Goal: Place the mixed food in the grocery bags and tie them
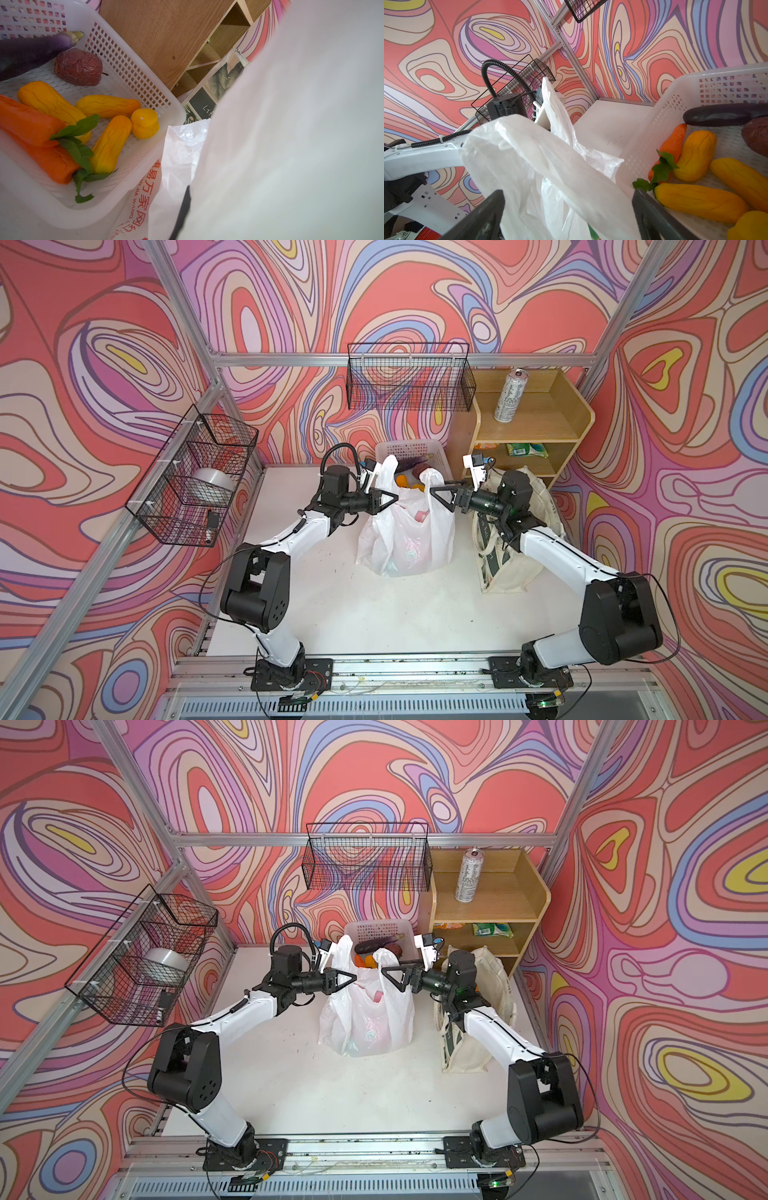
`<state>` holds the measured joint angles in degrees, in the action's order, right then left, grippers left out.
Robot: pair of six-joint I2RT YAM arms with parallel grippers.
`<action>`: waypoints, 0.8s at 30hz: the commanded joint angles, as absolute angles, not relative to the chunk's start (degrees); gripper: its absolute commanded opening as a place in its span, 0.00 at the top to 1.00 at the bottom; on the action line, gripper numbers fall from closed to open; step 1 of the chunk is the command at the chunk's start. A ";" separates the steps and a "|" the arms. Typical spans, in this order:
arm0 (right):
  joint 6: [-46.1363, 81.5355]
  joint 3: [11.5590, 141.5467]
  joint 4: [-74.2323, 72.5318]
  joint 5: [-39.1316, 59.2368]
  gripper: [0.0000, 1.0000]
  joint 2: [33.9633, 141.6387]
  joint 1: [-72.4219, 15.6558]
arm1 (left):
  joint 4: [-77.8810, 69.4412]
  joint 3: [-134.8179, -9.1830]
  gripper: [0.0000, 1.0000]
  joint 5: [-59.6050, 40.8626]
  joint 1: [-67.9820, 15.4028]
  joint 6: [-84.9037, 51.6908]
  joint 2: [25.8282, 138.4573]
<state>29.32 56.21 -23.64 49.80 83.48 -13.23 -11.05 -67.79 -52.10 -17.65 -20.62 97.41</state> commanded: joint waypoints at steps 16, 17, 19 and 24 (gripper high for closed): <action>24.18 63.44 -18.44 42.43 0.07 91.34 -16.32 | -9.96 -68.31 1.00 -53.96 -17.85 -19.69 97.23; 23.62 64.43 -17.67 42.36 0.12 92.27 -16.56 | -9.99 -68.14 1.00 -53.96 -17.93 -19.69 97.04; 22.64 66.58 -15.99 42.45 0.26 93.79 -17.12 | -9.93 -67.84 1.00 -53.97 -17.93 -19.69 96.73; 20.05 70.42 -11.02 43.36 0.78 96.55 -19.73 | -10.20 -67.55 1.00 -53.84 -17.94 -19.95 96.24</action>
<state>22.13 68.47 -14.61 43.27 95.46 -18.22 -10.41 -67.79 -52.93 -17.65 -20.62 97.43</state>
